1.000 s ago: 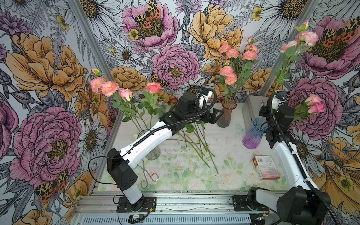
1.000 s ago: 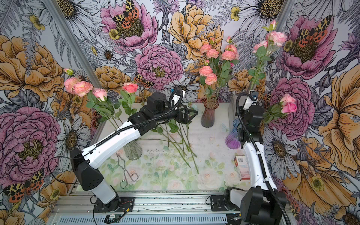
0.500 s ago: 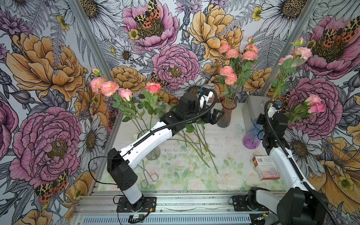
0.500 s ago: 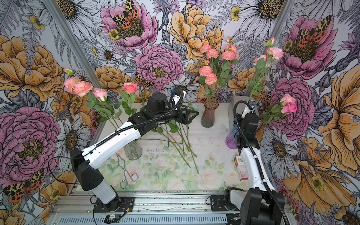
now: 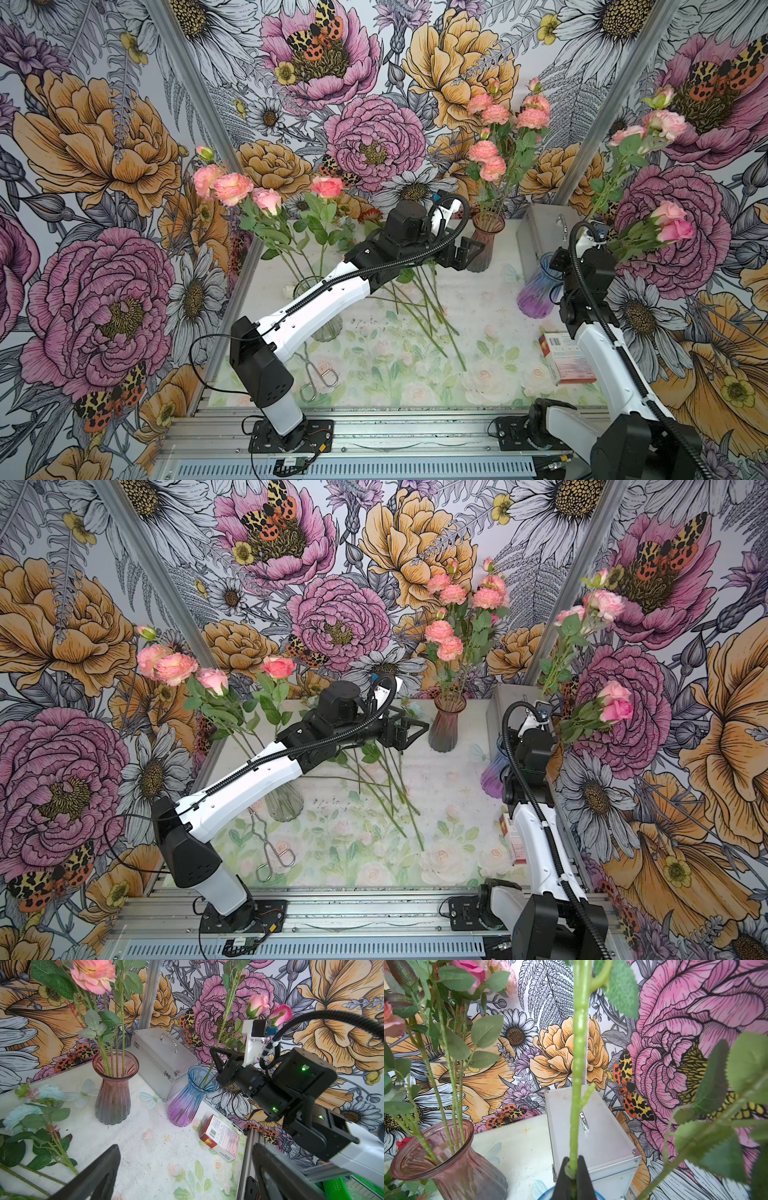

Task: Place the pink flowers into the vase
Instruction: Place the flower in the vase.

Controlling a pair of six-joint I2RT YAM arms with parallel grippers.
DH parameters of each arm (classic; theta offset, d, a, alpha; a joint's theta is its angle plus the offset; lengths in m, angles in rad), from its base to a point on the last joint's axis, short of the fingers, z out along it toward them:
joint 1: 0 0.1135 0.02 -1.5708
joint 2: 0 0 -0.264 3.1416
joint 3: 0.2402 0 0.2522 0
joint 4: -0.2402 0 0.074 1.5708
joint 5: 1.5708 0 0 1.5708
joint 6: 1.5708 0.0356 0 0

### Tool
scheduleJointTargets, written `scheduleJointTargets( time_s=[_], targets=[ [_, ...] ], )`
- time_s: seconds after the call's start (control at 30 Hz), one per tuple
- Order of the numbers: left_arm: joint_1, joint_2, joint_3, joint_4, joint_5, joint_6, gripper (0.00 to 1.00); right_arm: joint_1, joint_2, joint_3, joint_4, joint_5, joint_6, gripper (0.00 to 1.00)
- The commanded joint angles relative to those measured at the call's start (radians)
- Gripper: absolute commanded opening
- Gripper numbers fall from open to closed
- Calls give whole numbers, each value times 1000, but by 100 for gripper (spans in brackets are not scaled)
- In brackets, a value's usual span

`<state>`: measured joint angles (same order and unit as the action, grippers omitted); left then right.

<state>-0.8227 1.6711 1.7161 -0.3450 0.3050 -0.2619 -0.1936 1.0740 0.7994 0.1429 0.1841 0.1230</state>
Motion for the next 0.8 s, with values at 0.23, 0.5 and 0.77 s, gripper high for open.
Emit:
scheduleJointTargets(
  time_s=[0.23, 0.5, 0.77],
  targets=[
    [-6, -46, -11, -6, -3, -6, 99, -1, 2, -29, -11, 26, 40, 12],
    [-7, -49, -11, -6, -4, -8, 99, 0, -1, -29, -23, 31, 36, 19],
    [-6, -53, -9, -6, -10, -13, 99, 8, -33, -10, -57, 36, 37, 38]
  ],
)
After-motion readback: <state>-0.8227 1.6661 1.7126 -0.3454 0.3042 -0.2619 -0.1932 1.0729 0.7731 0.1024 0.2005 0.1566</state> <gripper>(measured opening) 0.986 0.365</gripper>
